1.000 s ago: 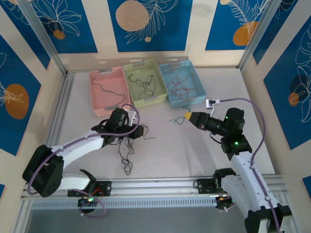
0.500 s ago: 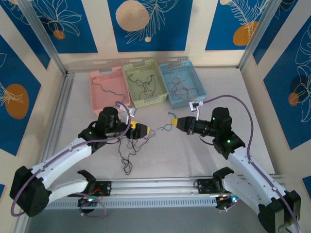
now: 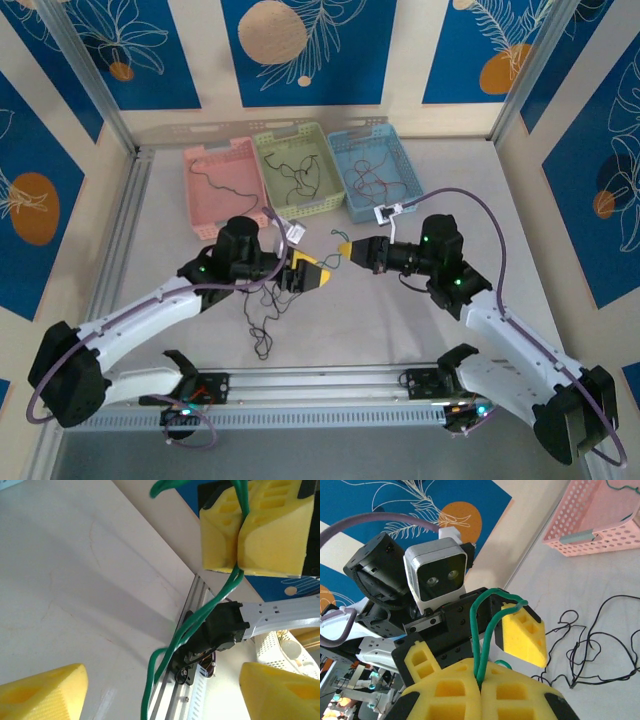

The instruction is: Untangle the cables

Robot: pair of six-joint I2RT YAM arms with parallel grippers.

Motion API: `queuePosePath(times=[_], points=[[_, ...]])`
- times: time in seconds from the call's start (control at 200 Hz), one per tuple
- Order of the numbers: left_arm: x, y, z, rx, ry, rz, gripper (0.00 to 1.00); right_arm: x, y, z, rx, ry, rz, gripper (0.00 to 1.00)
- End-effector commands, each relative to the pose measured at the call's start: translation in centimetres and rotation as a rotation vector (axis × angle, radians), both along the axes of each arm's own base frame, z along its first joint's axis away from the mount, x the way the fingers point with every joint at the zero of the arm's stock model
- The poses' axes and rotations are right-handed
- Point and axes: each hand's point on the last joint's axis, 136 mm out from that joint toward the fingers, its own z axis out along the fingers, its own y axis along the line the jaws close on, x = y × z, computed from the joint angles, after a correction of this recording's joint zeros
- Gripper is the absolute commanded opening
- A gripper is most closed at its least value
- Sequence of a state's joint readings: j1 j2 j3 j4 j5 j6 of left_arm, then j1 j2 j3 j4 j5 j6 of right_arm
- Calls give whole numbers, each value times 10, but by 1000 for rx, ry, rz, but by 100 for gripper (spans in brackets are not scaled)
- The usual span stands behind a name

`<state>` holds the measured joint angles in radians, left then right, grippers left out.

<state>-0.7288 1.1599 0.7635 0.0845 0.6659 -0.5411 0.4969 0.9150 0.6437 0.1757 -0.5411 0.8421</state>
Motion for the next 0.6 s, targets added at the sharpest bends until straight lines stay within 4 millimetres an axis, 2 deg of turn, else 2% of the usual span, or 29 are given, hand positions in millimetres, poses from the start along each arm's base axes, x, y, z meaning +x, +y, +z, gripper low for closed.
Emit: queuePosePath(times=[0.0,0.11,0.27,0.34,0.37,0.375,0.385,0.425,0.46,0.595], points=[[1,-11,21,-53,-50,-40,70,-2,7,21,36,-50,36,0],[3,-14,22,-57,-48,-44,48,-1,11,19,31,-40,44,0],[7,-11,20,-44,-56,-8,8,3,11,17,18,-41,35,0],[13,-7,20,-23,-73,38,0,6,10,14,-3,-44,22,0],[18,-3,19,0,-77,75,0,9,9,11,-24,-39,4,10],[18,-3,18,4,-79,79,0,10,8,9,-35,-34,-6,14],[20,-1,17,13,-79,92,0,11,7,9,-39,-34,-11,16],[29,5,14,53,-80,140,0,19,1,2,-77,-27,-63,39],[38,12,11,86,-73,184,0,27,-6,-5,-114,-26,-116,51],[83,52,-2,190,-15,396,0,50,-44,-39,-220,4,-307,64]])
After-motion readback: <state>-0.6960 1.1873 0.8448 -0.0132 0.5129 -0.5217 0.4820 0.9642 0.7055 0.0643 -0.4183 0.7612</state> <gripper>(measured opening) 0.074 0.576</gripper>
